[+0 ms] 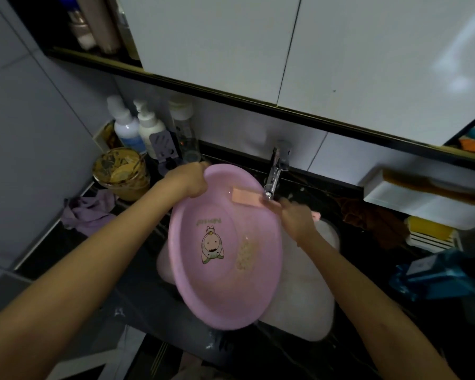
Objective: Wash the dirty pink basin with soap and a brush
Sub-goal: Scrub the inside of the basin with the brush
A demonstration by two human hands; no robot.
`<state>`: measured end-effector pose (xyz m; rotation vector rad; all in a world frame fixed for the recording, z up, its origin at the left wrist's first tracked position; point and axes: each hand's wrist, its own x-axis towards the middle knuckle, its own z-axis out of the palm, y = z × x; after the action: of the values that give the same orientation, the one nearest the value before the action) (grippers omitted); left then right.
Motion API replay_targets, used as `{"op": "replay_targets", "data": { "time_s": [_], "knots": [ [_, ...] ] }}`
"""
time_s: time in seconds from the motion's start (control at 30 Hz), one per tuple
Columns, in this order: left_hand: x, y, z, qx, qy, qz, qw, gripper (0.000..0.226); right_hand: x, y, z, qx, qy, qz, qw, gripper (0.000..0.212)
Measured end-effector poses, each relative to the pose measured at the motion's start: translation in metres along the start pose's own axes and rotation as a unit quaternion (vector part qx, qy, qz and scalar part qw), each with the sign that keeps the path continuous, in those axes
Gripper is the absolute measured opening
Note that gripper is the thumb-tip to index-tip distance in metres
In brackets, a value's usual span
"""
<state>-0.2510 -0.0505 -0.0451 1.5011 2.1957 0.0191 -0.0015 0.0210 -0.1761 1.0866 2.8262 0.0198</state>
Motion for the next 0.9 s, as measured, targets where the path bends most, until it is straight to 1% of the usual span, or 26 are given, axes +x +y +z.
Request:
{"op": "replay_targets", "data": {
  "time_s": [0.03, 0.07, 0.1, 0.13, 0.2, 0.27, 0.3, 0.33, 0.4, 0.43, 0.47, 0.5, 0.53, 0.57, 0.63, 0.7, 0.77, 0.83, 0.9],
  "knots": [
    [0.001, -0.001, 0.001, -0.001, 0.001, 0.000, 1.000, 0.059, -0.012, -0.001, 0.004, -0.004, -0.043, 0.017, 0.999, 0.051],
    [0.001, -0.001, 0.001, -0.003, 0.000, 0.002, 1.000, 0.059, -0.025, -0.001, 0.012, 0.017, -0.083, 0.033, 0.996, 0.049],
    [0.002, -0.002, 0.002, -0.006, 0.001, 0.001, 1.000, 0.059, -0.032, -0.003, 0.015, 0.039, -0.110, 0.047, 0.992, 0.064],
    [0.002, -0.002, 0.002, -0.006, 0.001, 0.000, 1.000, 0.059, -0.032, -0.004, 0.014, 0.070, -0.121, 0.065, 0.988, 0.070],
    [0.003, -0.003, 0.001, -0.005, -0.001, 0.002, 1.000, 0.060, -0.012, -0.004, 0.006, 0.014, -0.091, 0.062, 0.994, 0.049],
    [0.003, -0.002, -0.001, -0.007, 0.000, 0.001, 1.000, 0.062, 0.004, -0.005, -0.007, -0.024, -0.059, 0.058, 0.996, 0.052],
    [0.002, -0.001, -0.001, -0.005, -0.004, -0.002, 1.000, 0.063, 0.004, -0.005, -0.010, -0.025, -0.060, 0.063, 0.996, 0.052],
    [0.001, -0.001, -0.002, -0.003, -0.006, -0.003, 1.000, 0.065, 0.003, -0.004, -0.010, -0.020, -0.083, 0.069, 0.994, 0.051],
    [-0.003, -0.001, -0.003, 0.001, -0.010, -0.004, 1.000, 0.067, -0.023, -0.009, -0.005, 0.067, -0.144, 0.125, 0.979, 0.048],
    [-0.006, -0.002, -0.003, 0.011, -0.009, -0.003, 1.000, 0.071, -0.040, -0.014, 0.000, 0.108, -0.164, 0.136, 0.971, 0.059],
    [-0.009, -0.005, -0.003, 0.026, -0.003, -0.003, 1.000, 0.078, -0.056, -0.021, 0.005, 0.124, -0.182, 0.119, 0.968, 0.069],
    [-0.014, -0.010, -0.002, 0.039, 0.010, -0.006, 0.999, 0.085, -0.069, -0.028, 0.010, 0.117, -0.203, 0.105, 0.966, 0.067],
    [-0.020, -0.016, 0.000, 0.034, 0.030, -0.014, 0.999, 0.092, -0.081, -0.036, 0.011, 0.117, -0.228, 0.107, 0.961, 0.056],
    [-0.029, -0.020, 0.002, 0.003, 0.052, -0.026, 0.998, 0.097, -0.090, -0.044, 0.012, 0.123, -0.244, 0.100, 0.957, 0.049],
    [-0.049, -0.026, 0.013, -0.082, 0.081, -0.052, 0.992, 0.100, -0.103, -0.061, 0.017, 0.156, -0.272, 0.079, 0.946, 0.051],
    [-0.072, -0.028, 0.033, -0.148, 0.112, -0.057, 0.981, 0.099, -0.110, -0.078, 0.020, 0.218, -0.302, 0.079, 0.925, 0.049],
    [-0.093, -0.028, 0.052, -0.223, 0.164, -0.029, 0.961, 0.086, -0.108, -0.082, 0.018, 0.266, -0.318, 0.080, 0.907, 0.046],
    [-0.105, -0.031, 0.063, -0.283, 0.203, 0.037, 0.937, 0.073, -0.098, -0.074, 0.014, 0.293, -0.322, 0.090, 0.896, 0.043],
    [-0.106, -0.038, 0.063, -0.323, 0.230, 0.078, 0.915, 0.072, -0.086, -0.063, 0.009, 0.302, -0.299, 0.111, 0.898, 0.041]
  ]
}}
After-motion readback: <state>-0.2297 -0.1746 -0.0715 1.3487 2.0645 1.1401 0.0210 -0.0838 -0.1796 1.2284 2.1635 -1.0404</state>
